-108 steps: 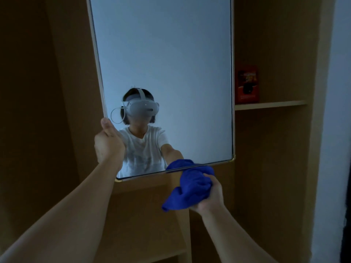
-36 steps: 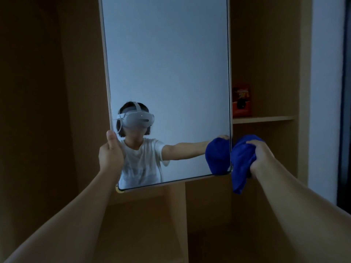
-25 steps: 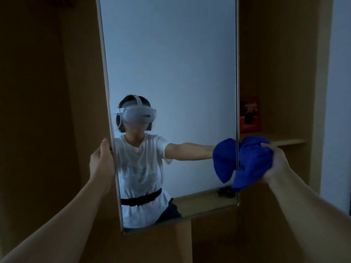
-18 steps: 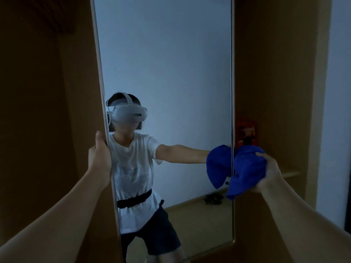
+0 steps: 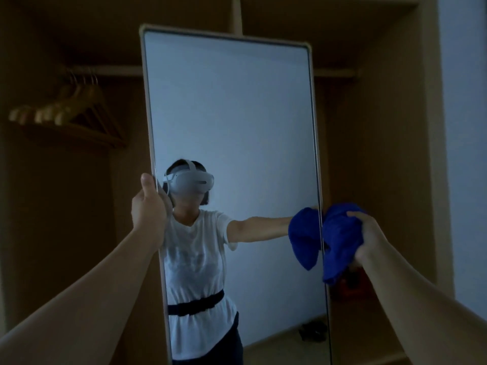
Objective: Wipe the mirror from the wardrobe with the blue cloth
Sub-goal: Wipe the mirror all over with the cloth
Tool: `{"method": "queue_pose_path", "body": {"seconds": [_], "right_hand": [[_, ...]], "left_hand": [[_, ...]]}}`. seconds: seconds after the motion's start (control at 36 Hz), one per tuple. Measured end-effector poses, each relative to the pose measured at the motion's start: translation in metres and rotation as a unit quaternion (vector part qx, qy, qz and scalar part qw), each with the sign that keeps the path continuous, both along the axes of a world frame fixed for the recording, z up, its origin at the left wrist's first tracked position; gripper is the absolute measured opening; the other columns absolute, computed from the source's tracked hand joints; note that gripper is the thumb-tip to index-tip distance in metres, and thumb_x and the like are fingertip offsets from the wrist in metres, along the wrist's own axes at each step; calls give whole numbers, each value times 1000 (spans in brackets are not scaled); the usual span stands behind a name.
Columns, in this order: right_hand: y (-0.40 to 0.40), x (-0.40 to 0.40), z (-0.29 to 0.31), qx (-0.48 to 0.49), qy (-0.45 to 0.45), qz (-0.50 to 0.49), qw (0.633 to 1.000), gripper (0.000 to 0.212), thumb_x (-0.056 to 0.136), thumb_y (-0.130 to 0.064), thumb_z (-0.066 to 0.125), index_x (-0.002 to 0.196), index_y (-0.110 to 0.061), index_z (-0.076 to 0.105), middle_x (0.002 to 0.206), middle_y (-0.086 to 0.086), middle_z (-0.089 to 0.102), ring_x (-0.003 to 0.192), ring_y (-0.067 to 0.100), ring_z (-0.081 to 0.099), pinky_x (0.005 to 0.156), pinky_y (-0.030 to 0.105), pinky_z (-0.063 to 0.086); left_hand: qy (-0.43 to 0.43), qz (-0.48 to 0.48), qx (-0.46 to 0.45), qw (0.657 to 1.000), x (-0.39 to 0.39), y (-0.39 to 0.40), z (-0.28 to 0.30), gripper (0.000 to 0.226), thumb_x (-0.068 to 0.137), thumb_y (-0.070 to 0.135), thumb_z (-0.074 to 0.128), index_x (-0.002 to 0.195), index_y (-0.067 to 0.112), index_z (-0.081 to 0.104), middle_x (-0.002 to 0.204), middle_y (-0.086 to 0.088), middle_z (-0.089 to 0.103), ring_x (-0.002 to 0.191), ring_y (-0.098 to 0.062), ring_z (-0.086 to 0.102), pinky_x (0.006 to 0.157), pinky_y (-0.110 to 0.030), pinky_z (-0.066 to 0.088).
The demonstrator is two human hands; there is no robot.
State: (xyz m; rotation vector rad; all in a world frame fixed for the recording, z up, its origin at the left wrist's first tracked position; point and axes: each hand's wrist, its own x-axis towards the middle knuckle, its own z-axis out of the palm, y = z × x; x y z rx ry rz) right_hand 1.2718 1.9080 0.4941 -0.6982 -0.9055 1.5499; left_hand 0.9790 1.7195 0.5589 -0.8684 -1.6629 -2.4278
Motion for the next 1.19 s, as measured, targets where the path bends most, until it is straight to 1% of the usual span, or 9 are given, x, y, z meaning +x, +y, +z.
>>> {"method": "queue_pose_path", "body": {"seconds": [0.11,0.22,0.33,0.44,0.67,0.75,0.92,1.11,1.19], "right_hand": [[-2,5,52,-50,41,59,996,20,95,-27,50,86,-10,55,69,10,62,70,20,54,65,32,43],[-3,3,97,-30,8,48,998,17,89,-22,59,87,-5,59,82,11,61,73,23,57,77,36,46],[-3,-2,142,-10,-28,7,1000,45,80,-17,69,122,-7,55,114,15,60,104,30,57,97,43,44],[-4,-8,182,22,-46,-37,998,59,74,-15,73,129,-9,51,119,13,60,104,30,58,94,42,47],[-9,-25,244,137,-99,-179,969,48,75,-17,73,120,-18,55,87,3,58,80,21,59,79,35,52],[-12,-34,267,184,-196,-275,923,37,76,-29,69,110,-24,55,107,5,60,102,29,55,91,45,48],[-33,-51,318,260,-345,-442,786,53,83,-34,64,132,-30,45,130,9,48,121,38,37,99,53,30],[-74,-102,343,415,-486,-521,566,50,80,-32,65,127,-28,48,123,13,50,114,41,38,97,53,28],[-100,-133,343,491,-494,-501,513,52,79,-31,63,127,-29,45,126,10,50,117,40,37,97,53,27]], "left_hand": [[-14,9,28,999,-7,9,46,49,97,52,29,62,21,41,27,12,43,30,-1,44,28,-8,29],[-9,13,15,1000,-15,16,76,42,98,52,26,67,27,39,61,5,44,52,-6,41,41,-15,37],[10,38,13,999,-17,22,86,51,98,50,28,62,19,45,55,-1,46,49,-12,46,44,-22,40],[20,52,15,998,-15,23,80,54,96,56,26,67,19,52,64,-4,55,63,-20,57,64,-32,45],[41,90,15,995,-10,21,81,49,97,51,25,67,23,50,70,-3,55,71,-22,55,70,-36,43],[48,78,14,996,-11,21,81,51,97,52,24,68,22,52,72,-6,58,73,-25,58,72,-38,47],[51,27,22,998,-18,20,81,53,97,51,26,62,17,48,62,-7,53,58,-21,53,61,-32,43],[60,-7,13,998,-22,20,81,58,95,52,25,61,11,47,56,-10,46,54,-21,47,62,-34,37],[65,-3,9,998,-22,19,81,58,95,51,24,61,11,47,57,-9,47,57,-22,48,62,-34,38]]}}
